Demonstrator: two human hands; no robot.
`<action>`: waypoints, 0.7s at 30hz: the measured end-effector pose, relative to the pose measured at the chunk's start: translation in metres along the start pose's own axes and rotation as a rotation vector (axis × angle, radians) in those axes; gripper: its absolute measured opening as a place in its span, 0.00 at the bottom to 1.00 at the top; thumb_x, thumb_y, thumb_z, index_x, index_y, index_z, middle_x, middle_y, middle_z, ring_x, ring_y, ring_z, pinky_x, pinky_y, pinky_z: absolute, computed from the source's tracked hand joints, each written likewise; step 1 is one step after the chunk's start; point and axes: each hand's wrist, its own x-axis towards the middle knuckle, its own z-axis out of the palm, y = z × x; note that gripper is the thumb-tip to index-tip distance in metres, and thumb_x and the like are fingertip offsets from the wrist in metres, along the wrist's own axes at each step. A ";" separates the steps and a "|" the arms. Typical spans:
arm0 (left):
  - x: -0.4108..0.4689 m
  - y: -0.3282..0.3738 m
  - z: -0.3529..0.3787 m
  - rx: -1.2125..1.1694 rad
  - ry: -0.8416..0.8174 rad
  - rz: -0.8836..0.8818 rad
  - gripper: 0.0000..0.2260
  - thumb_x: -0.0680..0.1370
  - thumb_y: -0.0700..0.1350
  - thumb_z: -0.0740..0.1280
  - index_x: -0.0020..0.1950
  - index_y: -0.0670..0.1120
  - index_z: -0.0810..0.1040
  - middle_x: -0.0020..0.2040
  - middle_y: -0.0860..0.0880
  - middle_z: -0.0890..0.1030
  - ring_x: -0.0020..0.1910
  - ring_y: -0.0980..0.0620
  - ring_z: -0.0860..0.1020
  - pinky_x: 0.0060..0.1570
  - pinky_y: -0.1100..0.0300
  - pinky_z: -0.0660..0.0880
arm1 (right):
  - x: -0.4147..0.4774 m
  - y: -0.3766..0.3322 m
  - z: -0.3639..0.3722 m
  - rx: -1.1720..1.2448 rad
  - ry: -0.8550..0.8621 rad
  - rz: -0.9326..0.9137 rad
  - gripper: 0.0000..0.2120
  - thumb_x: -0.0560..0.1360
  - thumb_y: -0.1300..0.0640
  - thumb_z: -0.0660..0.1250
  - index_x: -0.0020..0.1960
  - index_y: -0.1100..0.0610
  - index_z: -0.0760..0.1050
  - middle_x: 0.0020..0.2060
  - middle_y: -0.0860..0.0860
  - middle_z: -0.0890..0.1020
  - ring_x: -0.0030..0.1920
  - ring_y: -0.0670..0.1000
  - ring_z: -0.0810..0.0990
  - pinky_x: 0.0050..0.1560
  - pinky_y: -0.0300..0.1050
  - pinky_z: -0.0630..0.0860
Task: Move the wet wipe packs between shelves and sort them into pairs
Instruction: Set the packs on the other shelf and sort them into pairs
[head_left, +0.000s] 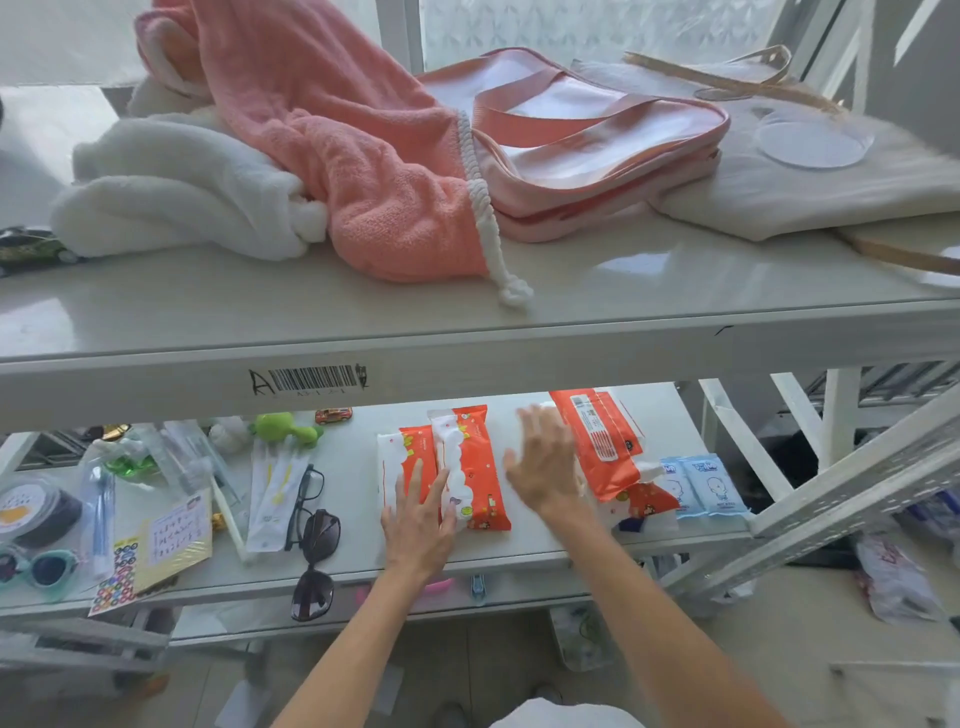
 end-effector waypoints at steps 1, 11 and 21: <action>0.001 0.004 0.003 -0.011 -0.017 -0.058 0.25 0.85 0.59 0.56 0.83 0.62 0.58 0.86 0.47 0.47 0.85 0.41 0.47 0.78 0.36 0.55 | 0.005 0.017 -0.016 -0.026 0.114 0.077 0.26 0.76 0.53 0.71 0.72 0.59 0.72 0.71 0.60 0.76 0.73 0.63 0.73 0.72 0.63 0.70; 0.019 -0.009 0.014 -0.065 -0.108 -0.135 0.31 0.86 0.62 0.47 0.85 0.56 0.40 0.85 0.45 0.35 0.84 0.43 0.34 0.81 0.43 0.36 | -0.008 0.076 -0.033 -0.148 0.012 0.376 0.46 0.73 0.30 0.69 0.78 0.58 0.58 0.65 0.63 0.72 0.64 0.63 0.75 0.68 0.63 0.72; 0.033 -0.019 0.004 -0.139 -0.082 -0.030 0.31 0.87 0.57 0.56 0.86 0.51 0.46 0.86 0.46 0.41 0.85 0.45 0.39 0.82 0.47 0.41 | -0.007 0.064 -0.054 -0.035 0.135 0.292 0.46 0.72 0.37 0.76 0.77 0.61 0.61 0.63 0.65 0.74 0.62 0.64 0.76 0.66 0.62 0.72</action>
